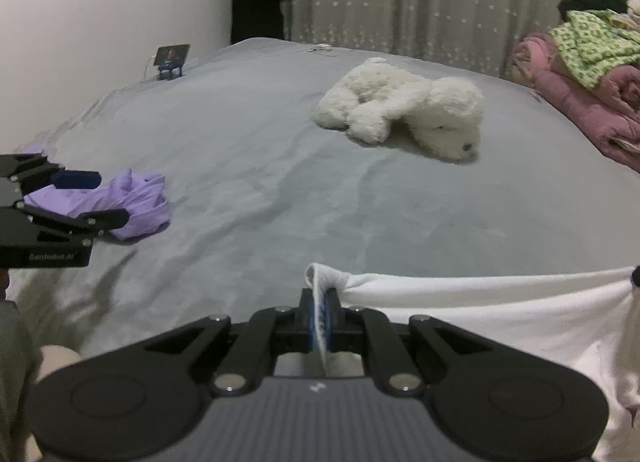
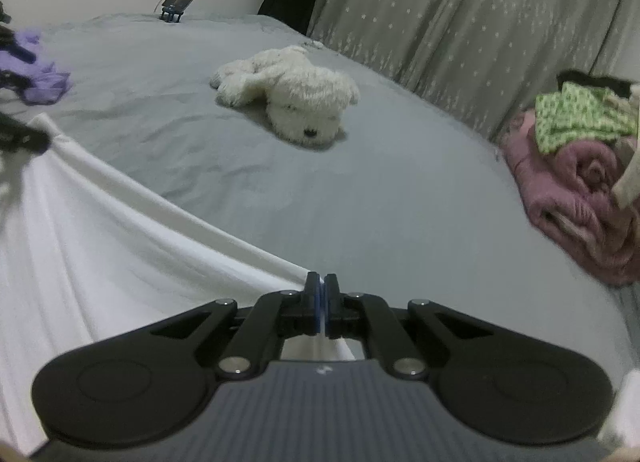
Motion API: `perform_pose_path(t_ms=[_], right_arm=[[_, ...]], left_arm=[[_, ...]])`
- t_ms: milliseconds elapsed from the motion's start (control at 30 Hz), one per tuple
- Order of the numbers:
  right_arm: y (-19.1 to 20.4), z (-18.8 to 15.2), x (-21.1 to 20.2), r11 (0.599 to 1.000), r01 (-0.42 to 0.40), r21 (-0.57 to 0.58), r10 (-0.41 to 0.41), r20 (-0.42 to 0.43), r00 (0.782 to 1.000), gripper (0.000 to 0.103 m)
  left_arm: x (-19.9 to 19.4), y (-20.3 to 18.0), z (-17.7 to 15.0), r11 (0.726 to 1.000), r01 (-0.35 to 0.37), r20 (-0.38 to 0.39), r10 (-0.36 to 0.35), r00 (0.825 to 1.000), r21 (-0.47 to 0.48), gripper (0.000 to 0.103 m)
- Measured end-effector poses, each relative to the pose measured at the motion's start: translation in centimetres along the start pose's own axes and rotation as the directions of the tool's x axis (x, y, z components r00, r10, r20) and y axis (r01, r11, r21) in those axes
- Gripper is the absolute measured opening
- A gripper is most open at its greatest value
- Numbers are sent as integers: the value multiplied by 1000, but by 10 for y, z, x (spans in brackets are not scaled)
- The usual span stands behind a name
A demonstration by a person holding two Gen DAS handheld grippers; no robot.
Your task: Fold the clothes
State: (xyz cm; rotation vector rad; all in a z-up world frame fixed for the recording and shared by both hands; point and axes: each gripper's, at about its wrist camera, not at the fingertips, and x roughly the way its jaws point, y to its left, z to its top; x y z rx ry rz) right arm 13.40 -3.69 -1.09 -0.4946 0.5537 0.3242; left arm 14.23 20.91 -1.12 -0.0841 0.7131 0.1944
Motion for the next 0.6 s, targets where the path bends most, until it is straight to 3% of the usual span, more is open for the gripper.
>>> perform_pose_path(t_ms=[200, 433, 600], right_arm=[[4, 14, 33, 999, 34, -25, -34, 4, 999, 2], [-1, 5, 71, 1000, 27, 14, -26, -62, 998, 2], [-2, -3, 90, 998, 14, 59, -7, -110, 994, 2]], left_arm=[[15, -4, 1, 1000, -11, 16, 12, 1000, -29, 5], [32, -16, -9, 1000, -14, -16, 14, 1000, 25, 7], [32, -11, -10, 1000, 13, -51, -13, 999, -1, 15]])
